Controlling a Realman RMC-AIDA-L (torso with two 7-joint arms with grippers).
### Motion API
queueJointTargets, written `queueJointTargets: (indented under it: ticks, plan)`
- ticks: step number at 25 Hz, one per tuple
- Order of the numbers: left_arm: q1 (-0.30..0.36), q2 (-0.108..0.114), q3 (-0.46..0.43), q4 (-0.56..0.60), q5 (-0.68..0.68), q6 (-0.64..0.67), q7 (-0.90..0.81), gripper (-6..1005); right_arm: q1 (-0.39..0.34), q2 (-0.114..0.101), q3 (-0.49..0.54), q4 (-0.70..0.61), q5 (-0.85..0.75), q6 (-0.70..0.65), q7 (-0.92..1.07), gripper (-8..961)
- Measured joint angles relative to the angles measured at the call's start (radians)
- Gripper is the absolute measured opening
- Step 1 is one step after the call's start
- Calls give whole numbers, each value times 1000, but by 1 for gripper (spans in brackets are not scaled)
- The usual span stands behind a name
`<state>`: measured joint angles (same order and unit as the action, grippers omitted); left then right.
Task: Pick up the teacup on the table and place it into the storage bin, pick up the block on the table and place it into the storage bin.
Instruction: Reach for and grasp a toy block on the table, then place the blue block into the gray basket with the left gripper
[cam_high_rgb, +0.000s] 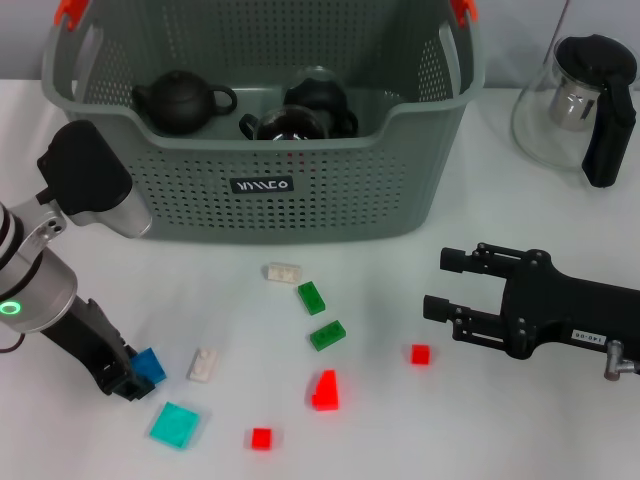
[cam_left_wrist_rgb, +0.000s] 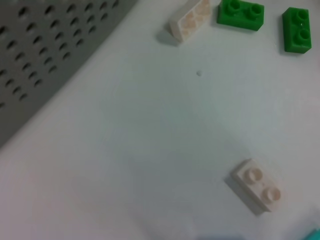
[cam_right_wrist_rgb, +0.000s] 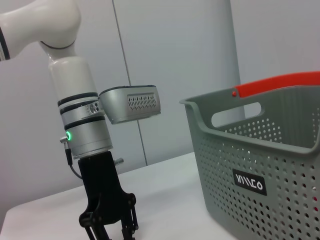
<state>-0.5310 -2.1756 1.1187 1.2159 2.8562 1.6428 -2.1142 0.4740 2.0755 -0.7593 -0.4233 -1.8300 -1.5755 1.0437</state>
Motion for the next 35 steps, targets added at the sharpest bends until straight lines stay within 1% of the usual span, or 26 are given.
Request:
queueJointTargets:
  ticks: [6,11,13,15,18,21,22,24,26,28,29,30,32,35]
  plan:
    - [1,1,-11,13,0,7,-1,470,0,0,0,0,0,0,-1,683]
    - [0,2,-17,13,0,11,0,397,0,0,0,0,0,0,0,683]
    - [0,2,-25,25,-1,20,3,402,0,0,0,0,0,0,0,683]
    - [-2,3,-53,56,-13,50,16,408,0,0,0,0,0,0,0,683]
    - [-11,10,-140,129,-87,139,66,416,0,0,0,0,0,0,1,683]
    - [-36,28,-276,175,-208,247,129,424,0,0,0,0,0,0,2,683]
    - [-54,42,-346,175,-274,296,154,426,0,0,0,0,0,0,2,683]
    - [-83,72,-445,152,-382,361,180,432,0,0,0,0,0,0,1,683]
    - [-103,93,-513,130,-464,391,190,437,0,0,0,0,0,0,1,683]
    - [-119,107,-552,119,-523,397,188,443,0,0,0,0,0,0,2,683]
    - [-137,114,-571,115,-576,395,175,445,2,0,0,0,0,0,3,683]
    - [-137,114,-571,115,-576,395,175,448,3,0,0,0,0,0,3,683]
    - [-164,121,-579,115,-630,371,138,453,4,1,0,0,0,-1,3,684]
    - [-214,123,-572,119,-650,275,49,461,4,2,0,0,0,-3,3,684]
